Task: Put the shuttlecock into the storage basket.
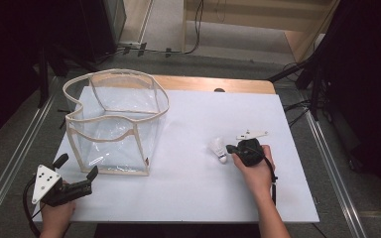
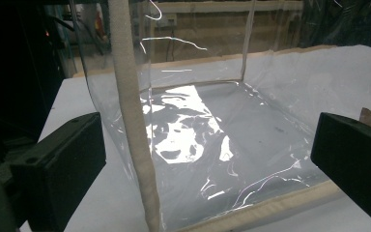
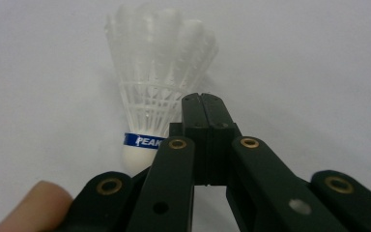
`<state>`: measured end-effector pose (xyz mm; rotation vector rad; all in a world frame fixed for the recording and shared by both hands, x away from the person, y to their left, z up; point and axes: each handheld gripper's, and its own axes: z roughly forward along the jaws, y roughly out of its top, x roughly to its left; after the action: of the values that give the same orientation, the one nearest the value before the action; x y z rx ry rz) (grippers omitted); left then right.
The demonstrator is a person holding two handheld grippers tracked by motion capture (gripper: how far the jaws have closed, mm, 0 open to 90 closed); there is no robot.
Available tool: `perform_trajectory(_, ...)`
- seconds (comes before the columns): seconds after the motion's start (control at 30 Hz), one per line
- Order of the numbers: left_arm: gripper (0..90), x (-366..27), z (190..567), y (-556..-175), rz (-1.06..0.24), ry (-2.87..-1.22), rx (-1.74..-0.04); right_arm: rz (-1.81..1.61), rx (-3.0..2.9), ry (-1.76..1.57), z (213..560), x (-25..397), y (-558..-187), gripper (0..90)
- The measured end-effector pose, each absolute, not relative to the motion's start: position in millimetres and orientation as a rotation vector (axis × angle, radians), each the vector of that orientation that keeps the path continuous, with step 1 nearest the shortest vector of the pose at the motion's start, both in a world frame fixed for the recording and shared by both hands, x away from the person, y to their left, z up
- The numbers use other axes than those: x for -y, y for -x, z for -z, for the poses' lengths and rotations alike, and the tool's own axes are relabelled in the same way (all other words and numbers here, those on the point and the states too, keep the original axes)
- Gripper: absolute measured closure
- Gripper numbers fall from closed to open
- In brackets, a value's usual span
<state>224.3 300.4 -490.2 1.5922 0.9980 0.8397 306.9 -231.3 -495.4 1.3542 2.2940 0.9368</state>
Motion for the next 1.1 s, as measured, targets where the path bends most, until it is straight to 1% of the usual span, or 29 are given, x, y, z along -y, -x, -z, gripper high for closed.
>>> perform_trajectory(0.2,0.0,-300,490,-224,-0.84,-1.592,-0.998,-0.963,-2.293,-1.335,491,229,-303,86.9)
perform_trajectory(0.3,0.0,-301,490,-224,-0.839,-1.591,-1.001,-0.983,-2.281,-1.335,487,232,-300,80.4)
perform_trajectory(0.37,0.0,-301,490,-224,-0.838,-1.591,-1.0,-1.001,-2.282,-1.347,484,234,-298,73.9)
perform_trajectory(0.4,0.0,-301,490,-224,-0.838,-1.593,-1.002,-1.016,-2.288,-1.336,483,235,-297,68.3)
perform_trajectory(0.43,0.0,-300,490,-224,-0.838,-1.591,-1.0,-1.018,-2.285,-1.334,480,236,-294,57.3)
perform_trajectory(0.47,0.0,-300,490,-224,-0.839,-1.592,-0.998,-1.018,-2.285,-1.334,480,236,-294,57.3)
perform_trajectory(0.5,0.0,-300,490,-224,-0.839,-1.592,-0.998,-1.026,-2.287,-1.328,478,236,-293,53.1)
perform_trajectory(0.57,0.0,-300,490,-224,-0.84,-1.593,-0.999,-1.065,-2.291,-1.306,475,238,-289,41.0)
perform_trajectory(0.6,0.0,-300,490,-224,-0.839,-1.593,-0.998,-1.106,-2.318,-1.255,472,240,-286,24.2)
perform_trajectory(0.63,0.0,-300,490,-224,-0.839,-1.593,-0.998,-1.106,-2.318,-1.255,472,240,-286,24.2)
perform_trajectory(0.67,0.0,-300,490,-224,-0.84,-1.594,-0.998,-1.107,-2.33,-1.243,471,240,-285,15.9)
perform_trajectory(0.7,0.0,-300,490,-224,-0.84,-1.594,-0.998,-1.11,-2.354,-1.209,469,239,-281,3.3)
perform_trajectory(0.73,0.0,-300,490,-224,-0.84,-1.593,-0.998,-1.11,-2.354,-1.209,469,239,-281,3.3)
perform_trajectory(0.77,0.0,-300,490,-224,-0.839,-1.593,-0.997,-1.112,-2.363,-1.196,468,239,-280,0.0)
perform_trajectory(0.97,0.0,-300,490,-224,-0.839,-1.593,-0.998,-1.058,-2.409,-1.054,466,232,-270,0.0)
perform_trajectory(1.1,0.0,-300,490,-224,-0.839,-1.592,-1.0,-1.02,-2.428,-1.066,466,229,-269,0.0)
